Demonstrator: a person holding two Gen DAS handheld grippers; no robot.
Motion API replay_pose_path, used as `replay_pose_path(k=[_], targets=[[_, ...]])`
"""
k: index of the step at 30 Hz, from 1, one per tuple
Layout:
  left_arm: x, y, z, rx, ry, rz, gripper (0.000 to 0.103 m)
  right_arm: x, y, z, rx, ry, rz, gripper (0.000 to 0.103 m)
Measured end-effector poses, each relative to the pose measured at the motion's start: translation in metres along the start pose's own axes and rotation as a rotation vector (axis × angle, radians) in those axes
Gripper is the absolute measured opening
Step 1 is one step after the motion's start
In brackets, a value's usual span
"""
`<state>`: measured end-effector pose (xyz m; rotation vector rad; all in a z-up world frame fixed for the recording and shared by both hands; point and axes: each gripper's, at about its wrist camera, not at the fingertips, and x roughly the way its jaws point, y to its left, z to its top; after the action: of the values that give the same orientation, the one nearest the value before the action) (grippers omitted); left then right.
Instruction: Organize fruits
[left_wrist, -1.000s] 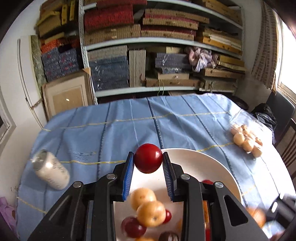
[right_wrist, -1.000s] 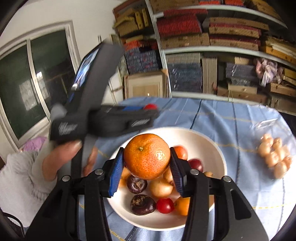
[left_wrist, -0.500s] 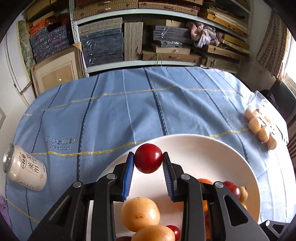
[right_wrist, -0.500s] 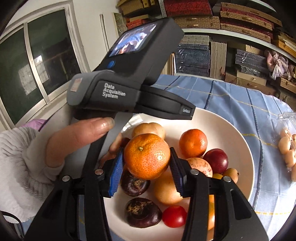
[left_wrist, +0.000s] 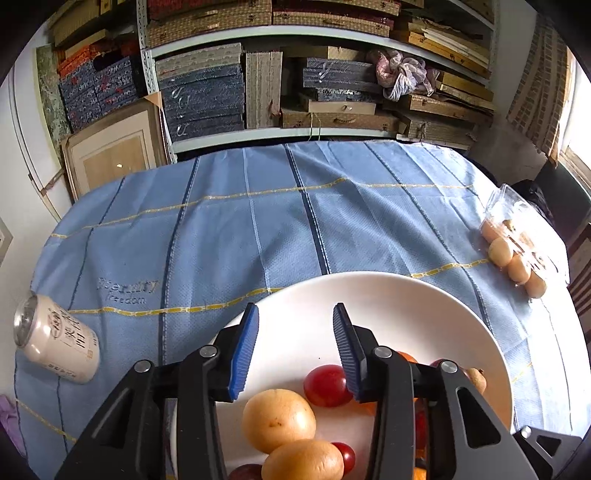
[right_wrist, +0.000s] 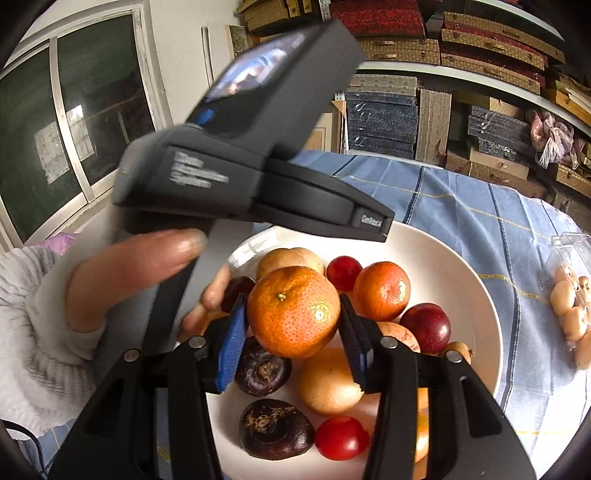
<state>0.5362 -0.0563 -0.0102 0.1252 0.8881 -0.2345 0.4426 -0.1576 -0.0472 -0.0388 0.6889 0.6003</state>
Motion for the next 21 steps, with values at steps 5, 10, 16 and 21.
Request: replay_pose_path(k=[5,10,16,21], targets=[[-0.019,0.001,-0.002,0.015,-0.027,0.016,0.045,-0.01,-0.004,0.003,0.012,-0.043,0.015,0.049],[-0.034,0.002,-0.009,0.021,-0.044,0.022,0.045,-0.03,-0.01,0.012,0.018,-0.09,0.012,0.049],[-0.055,-0.001,-0.029,0.038,-0.07,0.053,0.045,-0.052,-0.014,0.011,0.028,-0.12,0.005,0.05],[-0.087,0.002,-0.054,0.002,-0.101,0.045,0.046,-0.071,-0.004,-0.003,0.028,-0.118,0.001,0.055]])
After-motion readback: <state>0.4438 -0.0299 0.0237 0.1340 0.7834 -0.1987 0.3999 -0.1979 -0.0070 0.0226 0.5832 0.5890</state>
